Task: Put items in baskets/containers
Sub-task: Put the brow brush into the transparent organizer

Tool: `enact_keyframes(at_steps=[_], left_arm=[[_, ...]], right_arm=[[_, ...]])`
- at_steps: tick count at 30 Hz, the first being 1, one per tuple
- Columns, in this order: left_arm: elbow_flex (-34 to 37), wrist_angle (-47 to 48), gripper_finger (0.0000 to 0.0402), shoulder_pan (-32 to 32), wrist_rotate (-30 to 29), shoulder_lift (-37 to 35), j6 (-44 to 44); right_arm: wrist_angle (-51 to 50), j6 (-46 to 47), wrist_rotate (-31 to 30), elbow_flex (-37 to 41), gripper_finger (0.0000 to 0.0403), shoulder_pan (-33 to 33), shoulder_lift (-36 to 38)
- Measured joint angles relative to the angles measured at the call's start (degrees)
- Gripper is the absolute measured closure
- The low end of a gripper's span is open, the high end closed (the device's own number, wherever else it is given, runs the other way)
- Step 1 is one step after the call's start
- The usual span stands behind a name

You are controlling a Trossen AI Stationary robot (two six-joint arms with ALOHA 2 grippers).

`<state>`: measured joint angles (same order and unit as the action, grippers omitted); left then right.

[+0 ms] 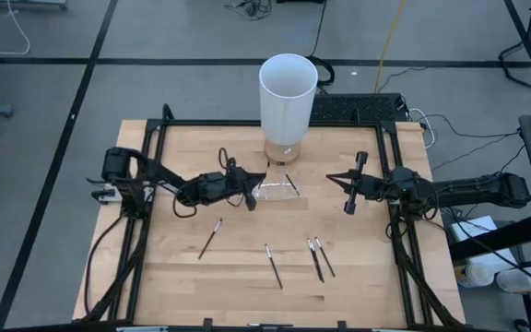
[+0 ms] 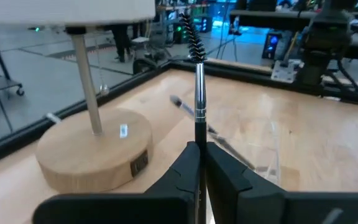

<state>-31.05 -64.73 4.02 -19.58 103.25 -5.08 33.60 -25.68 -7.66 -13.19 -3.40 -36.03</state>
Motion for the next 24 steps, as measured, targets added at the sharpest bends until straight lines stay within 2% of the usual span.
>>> enact_keyframes(at_steps=[6, 14, 19, 24], left_arm=[[0.0, -0.7, 0.0383, -0.8, -2.9, 1.7, -0.2], [0.0, -0.4, 0.0383, -0.1, -3.0, 1.8, -0.1], [0.0, 0.4, 0.0382, 0.6, -1.6, 1.8, -3.4], [0.0, 2.1, 0.0357, 0.9, -1.0, 1.8, -5.6]], right_arm=[[-0.2, -0.5, 0.0, 0.0, 0.0403, 0.0, 0.0], [0.3, -0.6, 0.0, 0.0, 0.0403, 0.0, 0.0], [0.5, -0.8, 0.0, 0.0, 0.0403, 0.0, 0.0], [1.4, -0.7, 0.1, 0.0, 0.0403, 0.0, 0.0]])
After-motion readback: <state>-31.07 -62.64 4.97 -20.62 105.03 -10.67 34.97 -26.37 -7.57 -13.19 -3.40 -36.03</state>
